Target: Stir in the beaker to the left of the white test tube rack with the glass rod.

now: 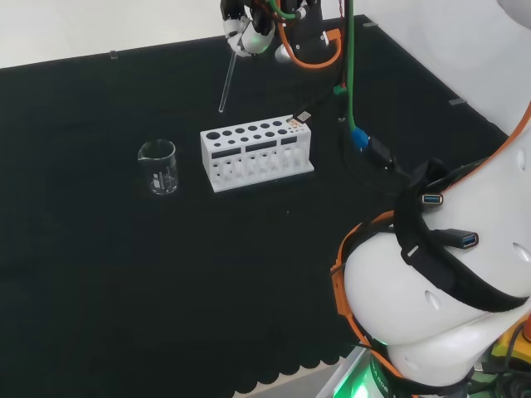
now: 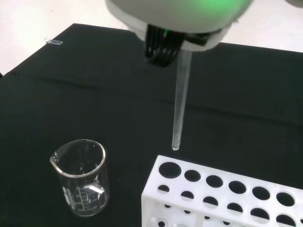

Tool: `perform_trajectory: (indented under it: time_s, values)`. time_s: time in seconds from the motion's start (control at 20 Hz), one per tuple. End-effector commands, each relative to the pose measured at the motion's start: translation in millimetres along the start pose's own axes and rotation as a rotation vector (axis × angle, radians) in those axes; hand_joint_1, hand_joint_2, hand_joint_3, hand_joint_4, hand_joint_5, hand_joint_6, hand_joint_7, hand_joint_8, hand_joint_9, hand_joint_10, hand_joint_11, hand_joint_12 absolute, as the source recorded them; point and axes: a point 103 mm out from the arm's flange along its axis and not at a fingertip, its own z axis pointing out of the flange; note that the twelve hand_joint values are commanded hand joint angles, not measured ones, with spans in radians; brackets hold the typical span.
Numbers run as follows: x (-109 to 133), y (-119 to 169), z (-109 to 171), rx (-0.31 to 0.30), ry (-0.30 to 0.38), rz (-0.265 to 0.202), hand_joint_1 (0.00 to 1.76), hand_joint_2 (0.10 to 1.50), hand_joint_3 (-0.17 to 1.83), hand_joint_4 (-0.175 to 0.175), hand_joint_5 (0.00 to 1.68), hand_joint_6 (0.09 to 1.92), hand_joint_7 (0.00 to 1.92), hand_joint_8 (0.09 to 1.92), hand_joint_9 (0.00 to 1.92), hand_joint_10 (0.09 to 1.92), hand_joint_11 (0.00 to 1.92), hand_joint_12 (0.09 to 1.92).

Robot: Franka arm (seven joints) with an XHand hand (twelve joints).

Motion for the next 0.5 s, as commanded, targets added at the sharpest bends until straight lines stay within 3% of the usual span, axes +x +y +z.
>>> perform_trajectory:
  time_s: [0.05, 0.5]
  values:
    - [1.7, -1.8, 0.8, 0.017, -0.002, 0.000, 1.31, 0.60, 0.85, -0.175, 1.16, 0.92, 1.22, 0.91, 1.71, 0.59, 1.59, 0.72]
    - [14.2, 6.1, 6.3, 0.024, 0.016, -0.036, 1.31, 0.59, 0.85, -0.175, 1.16, 0.92, 1.22, 0.91, 1.72, 0.59, 1.60, 0.72]
